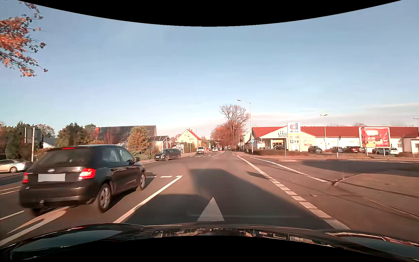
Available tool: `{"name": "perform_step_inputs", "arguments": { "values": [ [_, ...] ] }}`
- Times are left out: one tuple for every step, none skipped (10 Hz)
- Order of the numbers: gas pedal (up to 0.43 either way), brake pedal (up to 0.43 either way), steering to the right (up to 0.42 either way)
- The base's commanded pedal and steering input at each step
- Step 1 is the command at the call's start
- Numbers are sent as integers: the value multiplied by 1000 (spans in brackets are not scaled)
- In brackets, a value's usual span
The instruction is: Follow the waypoints while adhering to traffic rules and regulations
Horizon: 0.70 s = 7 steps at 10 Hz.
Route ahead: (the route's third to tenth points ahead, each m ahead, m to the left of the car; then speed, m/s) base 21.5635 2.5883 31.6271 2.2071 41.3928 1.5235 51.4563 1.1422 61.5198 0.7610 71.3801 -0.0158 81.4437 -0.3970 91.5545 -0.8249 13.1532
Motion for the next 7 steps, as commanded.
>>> {"name": "perform_step_inputs", "arguments": {
  "values": [
    [130,0,10],
    [130,0,10],
    [130,0,10],
    [130,0,10],
    [130,0,10],
    [130,0,7],
    [130,0,4]
  ]
}}
